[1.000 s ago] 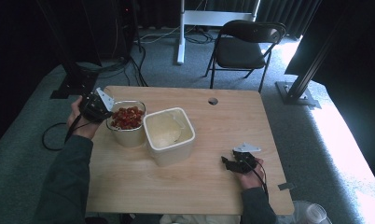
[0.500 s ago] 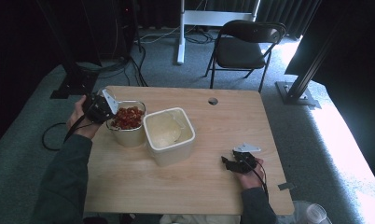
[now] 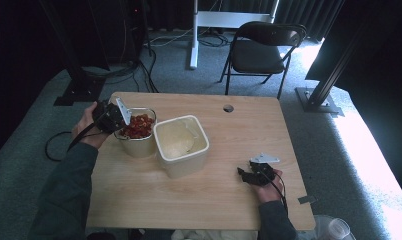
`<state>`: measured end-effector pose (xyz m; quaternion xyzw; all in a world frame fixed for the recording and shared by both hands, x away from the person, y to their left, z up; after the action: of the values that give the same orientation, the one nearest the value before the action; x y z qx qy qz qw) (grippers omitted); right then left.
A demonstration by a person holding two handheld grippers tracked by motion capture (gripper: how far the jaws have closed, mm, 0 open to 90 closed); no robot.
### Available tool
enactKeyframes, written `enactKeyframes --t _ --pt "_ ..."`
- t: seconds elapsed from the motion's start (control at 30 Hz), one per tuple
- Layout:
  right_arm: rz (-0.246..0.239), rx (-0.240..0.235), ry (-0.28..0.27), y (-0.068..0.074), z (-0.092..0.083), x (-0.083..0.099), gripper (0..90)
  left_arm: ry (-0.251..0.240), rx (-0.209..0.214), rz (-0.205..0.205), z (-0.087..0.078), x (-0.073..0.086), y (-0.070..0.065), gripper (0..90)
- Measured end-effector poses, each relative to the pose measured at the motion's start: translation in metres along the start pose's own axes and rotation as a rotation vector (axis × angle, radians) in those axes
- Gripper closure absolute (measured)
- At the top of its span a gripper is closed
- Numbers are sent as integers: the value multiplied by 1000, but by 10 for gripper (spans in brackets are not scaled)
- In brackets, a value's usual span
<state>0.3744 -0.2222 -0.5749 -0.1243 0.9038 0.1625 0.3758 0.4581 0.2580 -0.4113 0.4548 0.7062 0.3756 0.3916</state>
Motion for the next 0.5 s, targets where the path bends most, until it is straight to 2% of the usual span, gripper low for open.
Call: enactKeyframes --t 0.17,0.27,0.3,0.5 --pt "0 0 0 0 0 0 364 18 0 62 0 -3 -2 379" --pt "0 0 0 0 0 0 364 26 0 80 -1 -4 -3 380" --pt "0 0 0 0 0 0 365 38 -7 116 -1 -5 -3 380" --pt "0 0 0 0 0 0 364 47 -11 165 -2 -10 -3 383"
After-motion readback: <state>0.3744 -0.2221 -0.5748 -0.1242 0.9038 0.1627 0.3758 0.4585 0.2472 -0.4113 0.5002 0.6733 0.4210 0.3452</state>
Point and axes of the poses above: each handheld gripper's, and its own axes: z roughly forward along the jaws, x roughly out of its underside, y roughly to its left, the point moved 4 cm from there along z, roughly forward along the jaws, and after that the axes turned 15 degrees about z, right-handed, at the moved point
